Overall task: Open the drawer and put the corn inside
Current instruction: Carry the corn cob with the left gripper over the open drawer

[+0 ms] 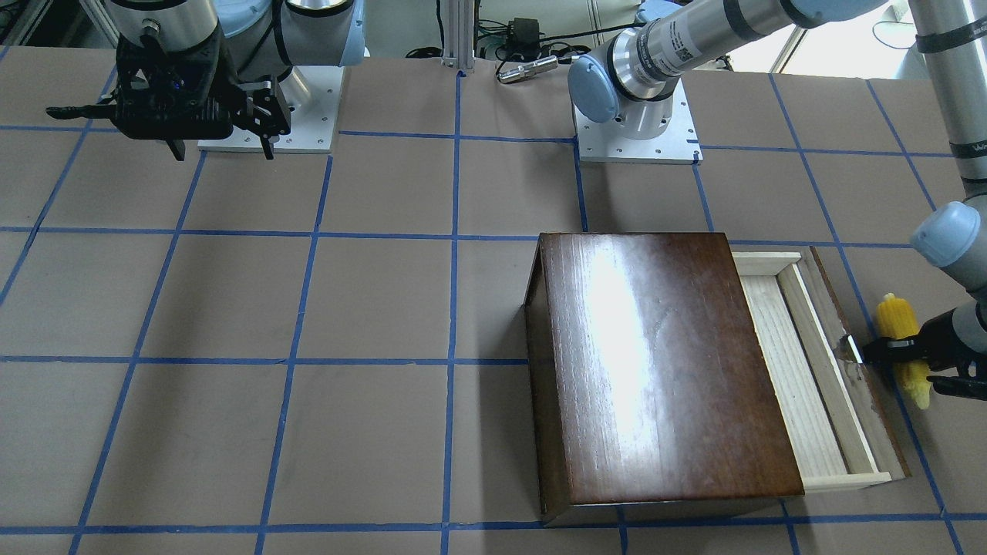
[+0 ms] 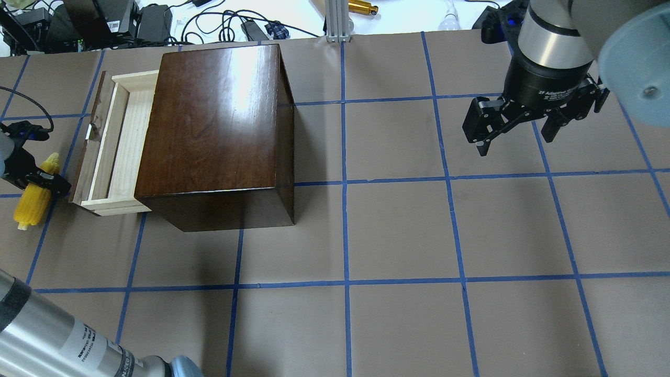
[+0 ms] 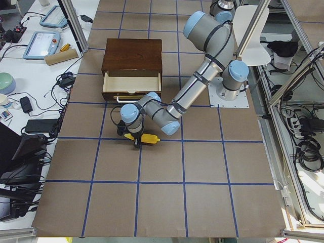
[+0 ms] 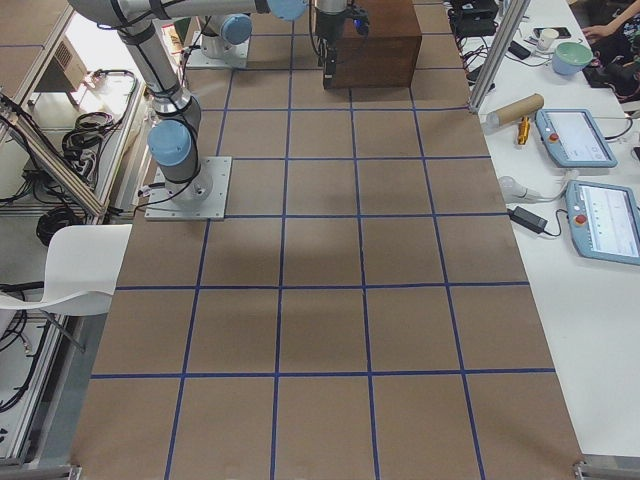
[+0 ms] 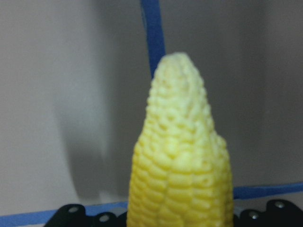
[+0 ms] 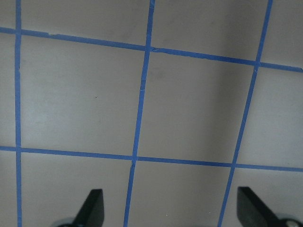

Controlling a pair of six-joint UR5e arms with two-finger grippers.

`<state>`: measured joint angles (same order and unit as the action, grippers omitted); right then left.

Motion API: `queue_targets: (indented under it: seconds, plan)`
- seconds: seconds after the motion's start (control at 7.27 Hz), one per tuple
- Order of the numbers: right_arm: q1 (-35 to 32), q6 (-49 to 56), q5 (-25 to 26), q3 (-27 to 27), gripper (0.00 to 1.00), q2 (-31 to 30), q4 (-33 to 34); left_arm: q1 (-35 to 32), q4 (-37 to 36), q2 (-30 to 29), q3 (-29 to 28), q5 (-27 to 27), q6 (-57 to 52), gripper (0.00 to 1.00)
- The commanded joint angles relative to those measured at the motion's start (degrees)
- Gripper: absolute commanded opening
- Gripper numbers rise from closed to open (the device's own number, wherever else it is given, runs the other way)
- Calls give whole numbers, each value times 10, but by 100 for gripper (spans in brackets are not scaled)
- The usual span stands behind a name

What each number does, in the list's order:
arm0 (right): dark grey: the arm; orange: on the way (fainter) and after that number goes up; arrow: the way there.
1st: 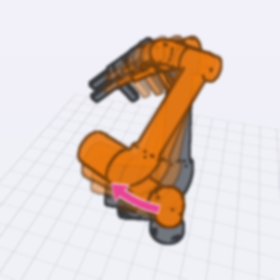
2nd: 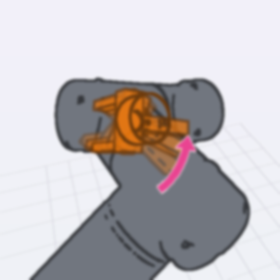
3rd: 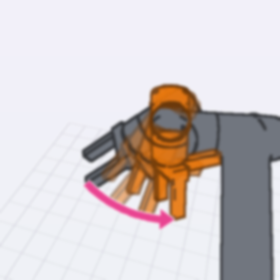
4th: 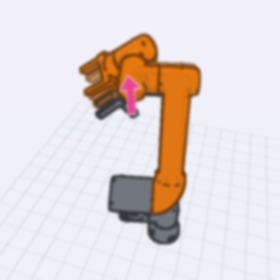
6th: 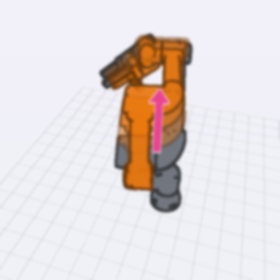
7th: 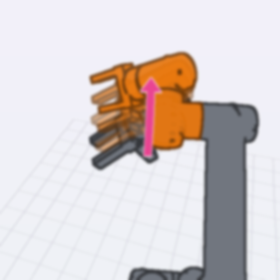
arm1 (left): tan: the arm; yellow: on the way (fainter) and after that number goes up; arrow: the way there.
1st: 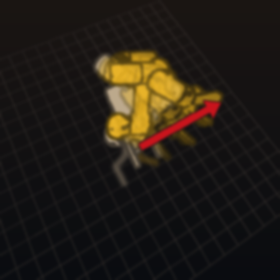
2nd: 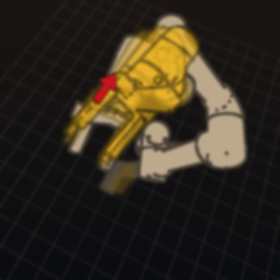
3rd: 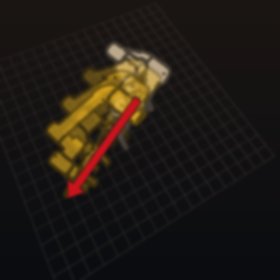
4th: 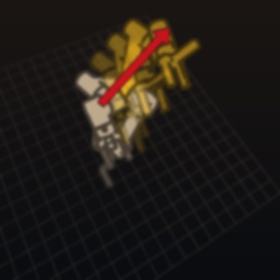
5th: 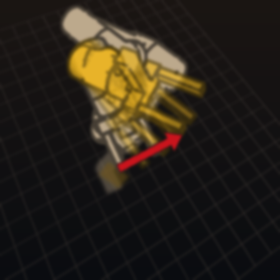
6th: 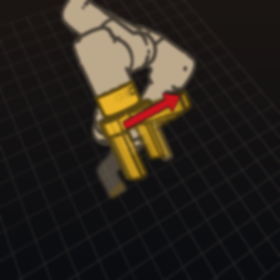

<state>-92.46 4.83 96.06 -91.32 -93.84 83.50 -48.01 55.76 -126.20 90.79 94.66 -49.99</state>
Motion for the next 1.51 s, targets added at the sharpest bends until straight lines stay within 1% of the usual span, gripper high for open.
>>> queue_targets:
  seconds: [0.0,0.14,0.41,0.55,0.69,0.83,1.24,1.38]
  plan:
    - [0,0,0,0,100,0,0,-3,21,18,-4,1,2,0]
    - [0,0,0,0,100,0,0,-6,72,42,-17,0,5,0]
    - [0,0,0,0,100,1,0,-13,212,86,-82,-10,13,0]
    - [0,0,0,0,100,1,0,-24,264,102,-108,-11,23,0]
    - [0,0,0,0,100,0,0,-42,310,116,-126,-21,57,0]
    - [0,0,0,0,100,0,0,-67,331,125,-134,-27,89,0]
    - [0,0,-1,0,100,0,0,-160,343,146,-127,-51,247,0]
    - [0,0,0,0,100,0,0,-181,343,148,-126,-52,274,0]
